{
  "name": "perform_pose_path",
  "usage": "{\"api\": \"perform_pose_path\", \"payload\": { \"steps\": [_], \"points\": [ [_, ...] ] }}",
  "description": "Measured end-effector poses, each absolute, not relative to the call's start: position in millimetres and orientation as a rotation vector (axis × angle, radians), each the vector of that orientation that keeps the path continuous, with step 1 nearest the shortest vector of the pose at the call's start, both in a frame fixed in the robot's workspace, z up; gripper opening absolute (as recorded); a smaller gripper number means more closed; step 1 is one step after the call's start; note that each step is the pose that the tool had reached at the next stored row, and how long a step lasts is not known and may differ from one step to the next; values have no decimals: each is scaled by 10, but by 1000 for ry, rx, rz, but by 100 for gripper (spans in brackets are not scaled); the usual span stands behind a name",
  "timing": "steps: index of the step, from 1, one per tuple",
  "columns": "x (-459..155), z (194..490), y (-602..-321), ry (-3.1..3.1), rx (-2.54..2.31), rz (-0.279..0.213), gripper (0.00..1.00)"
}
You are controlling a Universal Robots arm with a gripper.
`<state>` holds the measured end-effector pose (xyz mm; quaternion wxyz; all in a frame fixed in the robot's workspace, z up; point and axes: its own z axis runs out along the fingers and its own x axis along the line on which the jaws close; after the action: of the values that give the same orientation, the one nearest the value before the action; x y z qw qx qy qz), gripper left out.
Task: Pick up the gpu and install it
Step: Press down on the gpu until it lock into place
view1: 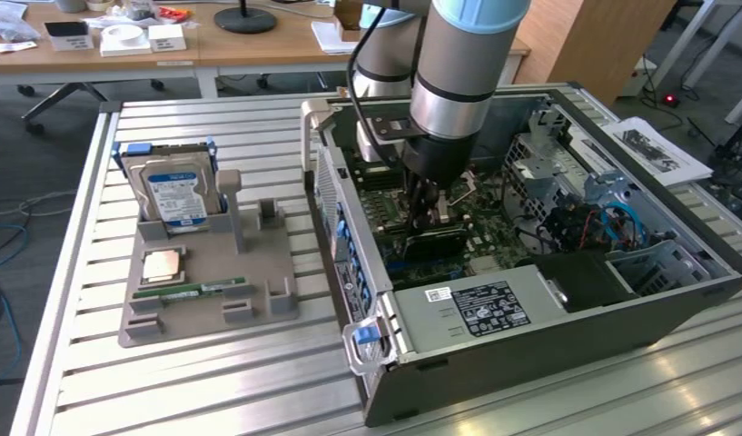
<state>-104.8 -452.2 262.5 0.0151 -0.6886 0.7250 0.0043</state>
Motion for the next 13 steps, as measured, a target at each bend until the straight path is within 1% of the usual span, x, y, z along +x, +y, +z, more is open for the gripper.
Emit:
{"api": "perform_pose_path", "payload": {
  "steps": [13],
  "points": [
    [-1049,2609,-4523,2256,-2143,13,11]
  ]
}}
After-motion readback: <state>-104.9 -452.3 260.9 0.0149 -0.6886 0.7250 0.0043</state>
